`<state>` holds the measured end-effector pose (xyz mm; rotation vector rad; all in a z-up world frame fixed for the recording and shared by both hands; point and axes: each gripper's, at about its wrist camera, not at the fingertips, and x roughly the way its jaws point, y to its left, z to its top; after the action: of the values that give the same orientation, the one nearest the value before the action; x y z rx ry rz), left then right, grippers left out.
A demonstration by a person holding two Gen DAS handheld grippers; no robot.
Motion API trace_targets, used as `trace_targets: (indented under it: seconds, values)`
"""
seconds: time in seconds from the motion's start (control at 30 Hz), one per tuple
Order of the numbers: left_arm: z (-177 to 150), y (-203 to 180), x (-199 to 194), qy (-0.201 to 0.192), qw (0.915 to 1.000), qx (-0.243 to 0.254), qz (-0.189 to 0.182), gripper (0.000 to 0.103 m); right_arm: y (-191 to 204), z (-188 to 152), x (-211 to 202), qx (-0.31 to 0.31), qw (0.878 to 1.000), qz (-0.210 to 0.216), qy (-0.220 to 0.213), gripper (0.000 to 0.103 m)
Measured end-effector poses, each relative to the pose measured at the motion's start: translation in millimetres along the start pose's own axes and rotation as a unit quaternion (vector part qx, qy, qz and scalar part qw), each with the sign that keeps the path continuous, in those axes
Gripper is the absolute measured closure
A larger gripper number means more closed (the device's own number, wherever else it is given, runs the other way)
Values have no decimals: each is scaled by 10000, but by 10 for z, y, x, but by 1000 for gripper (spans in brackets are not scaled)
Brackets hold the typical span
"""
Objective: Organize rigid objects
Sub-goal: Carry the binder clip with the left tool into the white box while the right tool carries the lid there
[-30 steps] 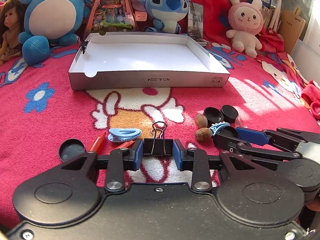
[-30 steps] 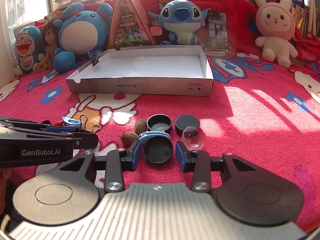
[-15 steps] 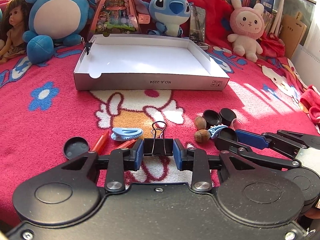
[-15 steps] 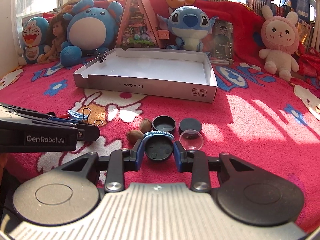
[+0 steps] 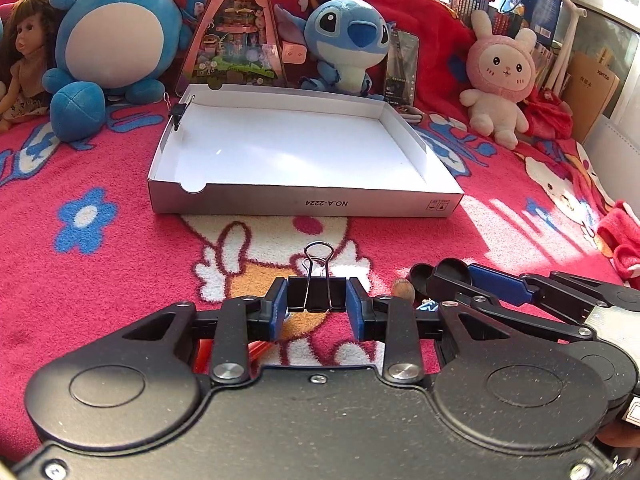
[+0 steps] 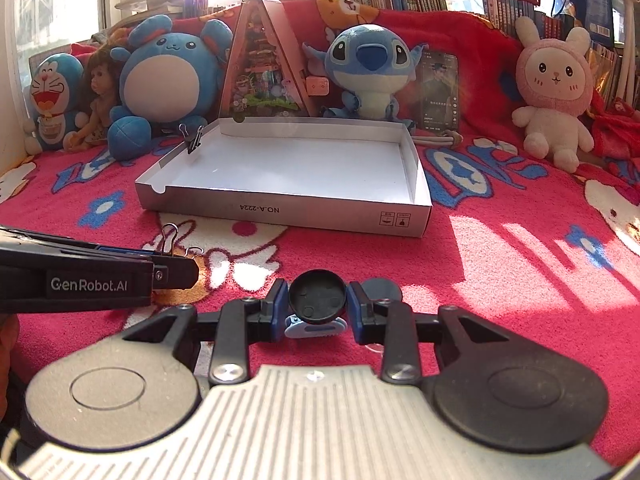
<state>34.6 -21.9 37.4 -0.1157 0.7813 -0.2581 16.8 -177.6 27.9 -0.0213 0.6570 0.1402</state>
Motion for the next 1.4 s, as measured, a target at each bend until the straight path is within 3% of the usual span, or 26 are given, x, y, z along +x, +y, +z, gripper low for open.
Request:
trace_targets:
  seconds: [0.23,0.37,0.5,0.77,1.1,1.4]
  values:
    - [286,30,64,-19,9999,111,27,73,-98,259,155,288,9994,203,23,66]
    - [606,131,165,166,9995,-16,-256,73,-151,577,302,275,9981,527,151,66]
    - [932,238,295,242,9995,-136,-160,73,-229,943,507,252,9970,610,410,66]
    - [1493,448,900,849,9935,-682,-332,73,-383,1445,1096,550,9888,622,1242,66]
    - [1668,378,1514,1111,9910,-736,-147,73,-498,1564,1580,594,9857,180,1569,66]
    - [1635,342,1691,1124,9914,-668,-37,73,-561,1484,1792,729,9837,219,1628,66]
